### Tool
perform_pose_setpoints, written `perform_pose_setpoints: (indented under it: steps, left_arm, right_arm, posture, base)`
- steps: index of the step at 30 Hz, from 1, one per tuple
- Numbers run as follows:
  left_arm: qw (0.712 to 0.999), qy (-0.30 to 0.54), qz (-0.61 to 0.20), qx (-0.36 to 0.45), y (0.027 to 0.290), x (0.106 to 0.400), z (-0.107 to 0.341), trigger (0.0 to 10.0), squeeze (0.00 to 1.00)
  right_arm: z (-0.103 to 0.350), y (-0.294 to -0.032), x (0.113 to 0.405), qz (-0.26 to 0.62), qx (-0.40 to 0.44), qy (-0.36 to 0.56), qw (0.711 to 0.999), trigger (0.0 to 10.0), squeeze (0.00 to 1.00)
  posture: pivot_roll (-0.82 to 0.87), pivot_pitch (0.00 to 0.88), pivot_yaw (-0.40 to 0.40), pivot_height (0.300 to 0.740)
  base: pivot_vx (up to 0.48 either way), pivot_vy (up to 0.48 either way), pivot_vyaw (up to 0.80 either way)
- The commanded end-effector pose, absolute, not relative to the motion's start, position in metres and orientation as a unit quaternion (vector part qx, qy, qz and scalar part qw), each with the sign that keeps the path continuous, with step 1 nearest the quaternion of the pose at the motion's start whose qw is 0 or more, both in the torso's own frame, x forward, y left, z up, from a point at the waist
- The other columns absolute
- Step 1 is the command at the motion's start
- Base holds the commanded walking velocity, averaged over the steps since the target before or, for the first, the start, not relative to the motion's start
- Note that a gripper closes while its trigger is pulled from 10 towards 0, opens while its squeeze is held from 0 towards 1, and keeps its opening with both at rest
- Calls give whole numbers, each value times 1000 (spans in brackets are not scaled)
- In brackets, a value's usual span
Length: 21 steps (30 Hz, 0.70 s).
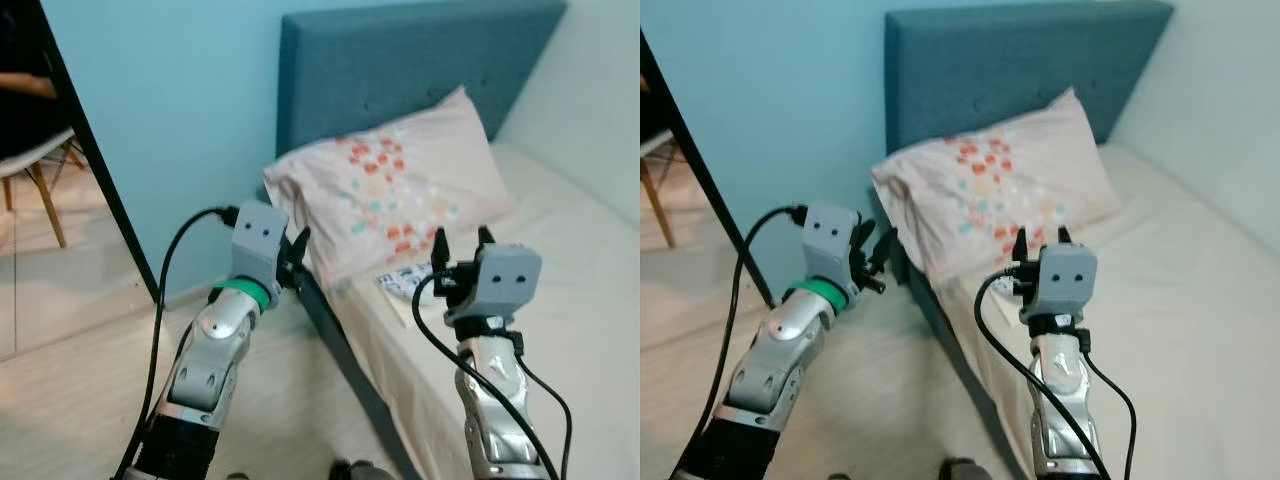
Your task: Clean up the room
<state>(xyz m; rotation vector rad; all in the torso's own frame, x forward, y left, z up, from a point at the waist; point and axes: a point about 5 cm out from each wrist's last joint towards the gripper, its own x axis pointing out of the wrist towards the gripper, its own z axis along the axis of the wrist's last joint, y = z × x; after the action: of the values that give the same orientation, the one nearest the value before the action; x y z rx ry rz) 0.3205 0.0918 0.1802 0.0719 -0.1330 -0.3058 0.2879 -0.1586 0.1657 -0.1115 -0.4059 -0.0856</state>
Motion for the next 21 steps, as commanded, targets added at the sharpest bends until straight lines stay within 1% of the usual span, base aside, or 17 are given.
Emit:
perform_pose_setpoints:
  steps: [1, 14, 17, 21]
  left_arm:
    - [986, -56, -155, 34, 90, 320, 176, 10000, 0]
    - [986, -56, -154, 35, 91, 320, 176, 10000, 0]
    - [986, -57, -154, 35, 91, 320, 176, 10000, 0]
    - [986, -57, -153, 35, 91, 320, 175, 10000, 0]
  right_arm:
    - [160, -164, 287, -50, -52, -189, 979, 10000, 0]
    - [161, -164, 288, -47, -46, -187, 980, 10000, 0]
    - [161, -164, 289, -46, -46, -188, 980, 10000, 39]
    - [161, -163, 290, -45, -45, -188, 980, 10000, 31]
  posture:
    - [-18, 94, -7, 716]
    - [-13, 91, -7, 716]
    - [-13, 91, -7, 716]
    - [-9, 87, -6, 716]
  base:
    - [-311, 0, 0]
    - [-313, 0, 0]
    - [-312, 0, 794]
    - [-312, 0, 794]
